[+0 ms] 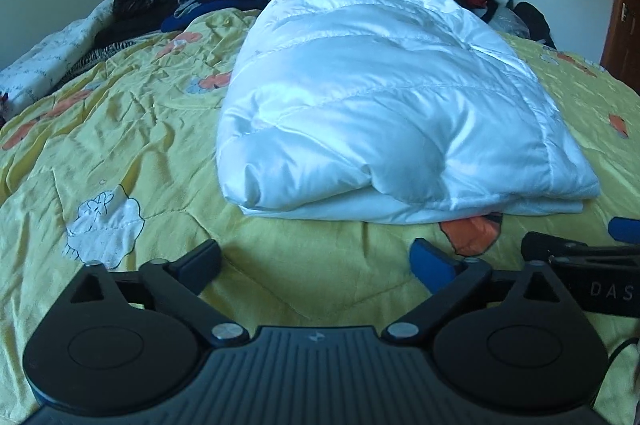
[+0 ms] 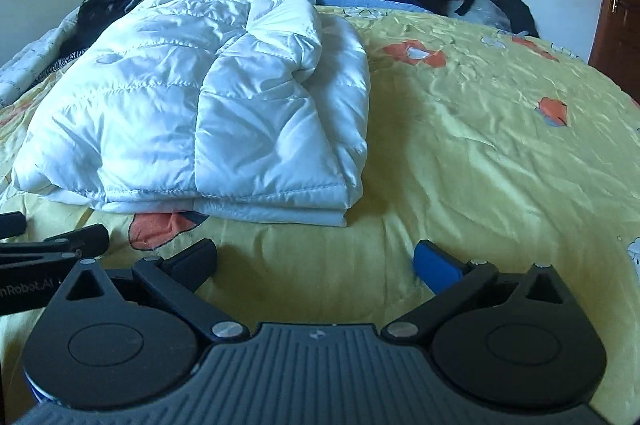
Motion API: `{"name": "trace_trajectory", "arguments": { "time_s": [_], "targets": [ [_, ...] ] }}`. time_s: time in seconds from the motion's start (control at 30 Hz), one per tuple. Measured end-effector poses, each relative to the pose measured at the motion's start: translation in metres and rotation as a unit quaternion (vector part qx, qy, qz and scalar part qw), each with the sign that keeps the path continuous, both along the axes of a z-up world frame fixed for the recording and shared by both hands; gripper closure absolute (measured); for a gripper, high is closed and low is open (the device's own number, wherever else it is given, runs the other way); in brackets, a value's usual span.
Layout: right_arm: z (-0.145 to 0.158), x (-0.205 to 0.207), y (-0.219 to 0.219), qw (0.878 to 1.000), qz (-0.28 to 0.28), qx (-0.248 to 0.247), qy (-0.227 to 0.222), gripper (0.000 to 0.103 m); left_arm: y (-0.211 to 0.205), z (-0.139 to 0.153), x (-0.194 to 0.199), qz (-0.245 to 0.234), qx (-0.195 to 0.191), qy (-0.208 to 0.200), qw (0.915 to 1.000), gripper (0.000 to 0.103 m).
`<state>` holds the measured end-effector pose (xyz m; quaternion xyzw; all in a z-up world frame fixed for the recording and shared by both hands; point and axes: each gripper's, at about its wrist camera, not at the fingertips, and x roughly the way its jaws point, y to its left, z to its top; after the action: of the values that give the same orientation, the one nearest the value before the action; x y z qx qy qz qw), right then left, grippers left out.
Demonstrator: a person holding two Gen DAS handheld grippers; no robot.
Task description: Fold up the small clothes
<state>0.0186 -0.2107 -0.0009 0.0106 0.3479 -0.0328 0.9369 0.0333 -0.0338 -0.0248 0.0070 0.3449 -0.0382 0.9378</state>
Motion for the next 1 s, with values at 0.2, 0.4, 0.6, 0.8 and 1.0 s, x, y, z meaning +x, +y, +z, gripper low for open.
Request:
{"name": "trace_trajectory", "arguments": {
  "time_s": [0.2, 0.4, 0.6, 0.8, 1.0],
  "targets": [
    [0.0015, -0.0019, 0.0023, 1.000, -0.001, -0.001, -0.004, 0.000, -0.0001, -0.0005, 0.0007, -0.002, 0.002, -0.001, 1.0000, 0.000],
    [0.0013, -0.0011, 0.0023, 1.000, -0.002, -0.002, -0.004, 0.000, 0.0001, -0.0003, 0.0010, -0.002, 0.003, -0.001, 1.0000, 0.000],
    [0.0013, -0.0014, 0.0024, 1.000, -0.002, -0.003, -0.004, 0.000, 0.0009, -0.0004, 0.0015, -0.003, 0.002, -0.001, 1.0000, 0.000],
    [0.0011, -0.0014, 0.0024, 1.000, -0.002, -0.002, -0.004, 0.000, 0.0011, -0.0003, 0.0011, -0.004, 0.000, -0.001, 1.0000, 0.000],
    [0.0011, -0.0013, 0.0020, 1.000, -0.002, -0.002, -0.004, 0.000, 0.0012, -0.0003, 0.0010, -0.004, -0.002, -0.001, 1.0000, 0.000]
  ]
}}
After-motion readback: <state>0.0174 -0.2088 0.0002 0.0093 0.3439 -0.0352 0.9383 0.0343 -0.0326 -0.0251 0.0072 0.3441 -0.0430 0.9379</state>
